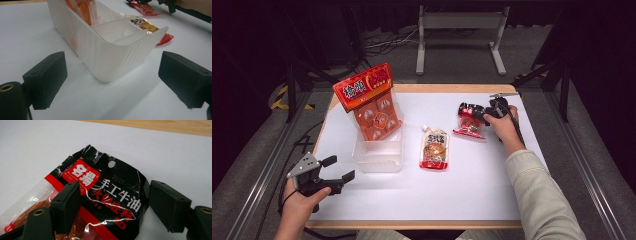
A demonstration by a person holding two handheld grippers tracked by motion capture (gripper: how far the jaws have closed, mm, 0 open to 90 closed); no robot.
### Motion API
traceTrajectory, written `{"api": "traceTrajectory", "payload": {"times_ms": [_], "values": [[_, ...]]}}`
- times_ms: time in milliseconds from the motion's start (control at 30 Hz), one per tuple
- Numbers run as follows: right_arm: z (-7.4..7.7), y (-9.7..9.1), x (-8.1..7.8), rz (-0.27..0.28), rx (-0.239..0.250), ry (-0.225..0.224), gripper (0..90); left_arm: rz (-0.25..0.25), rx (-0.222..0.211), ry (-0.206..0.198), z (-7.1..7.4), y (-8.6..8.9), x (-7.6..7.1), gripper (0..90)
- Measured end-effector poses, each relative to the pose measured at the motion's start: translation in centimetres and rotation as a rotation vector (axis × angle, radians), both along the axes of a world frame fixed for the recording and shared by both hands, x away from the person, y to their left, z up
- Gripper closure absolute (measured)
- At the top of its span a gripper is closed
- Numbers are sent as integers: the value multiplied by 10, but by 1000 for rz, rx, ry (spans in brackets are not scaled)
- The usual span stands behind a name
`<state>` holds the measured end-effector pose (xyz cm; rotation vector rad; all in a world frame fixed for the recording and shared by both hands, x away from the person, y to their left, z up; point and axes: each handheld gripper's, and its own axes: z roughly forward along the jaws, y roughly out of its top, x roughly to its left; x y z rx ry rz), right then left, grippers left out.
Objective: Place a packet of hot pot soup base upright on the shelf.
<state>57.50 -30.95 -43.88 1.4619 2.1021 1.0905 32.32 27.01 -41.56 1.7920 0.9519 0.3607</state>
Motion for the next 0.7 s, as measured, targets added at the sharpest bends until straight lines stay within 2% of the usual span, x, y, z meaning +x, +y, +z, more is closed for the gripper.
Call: {"api": "traceTrajectory", "payload": {"times_ms": [67,167,300,433,500,600,633,700], "values": [[-2,0,0,-8,-2,1,277,1,0,0,0,0,0,92],[-1,2,-2,-24,-47,2,358,-1,4,0,0,0,0,93],[1,1,-4,-25,-76,12,485,-10,7,2,0,-1,0,94],[3,0,-7,-9,-137,4,637,-7,11,3,-1,-2,1,95],[5,0,-8,-9,-149,18,690,-8,10,5,-2,-1,2,95],[4,0,-9,-3,-157,13,721,-10,9,4,-2,-2,2,95],[4,0,-9,7,-153,17,776,-12,7,4,-1,-2,2,95],[5,2,-11,32,-170,15,810,-12,6,5,-1,-3,2,95]]}}
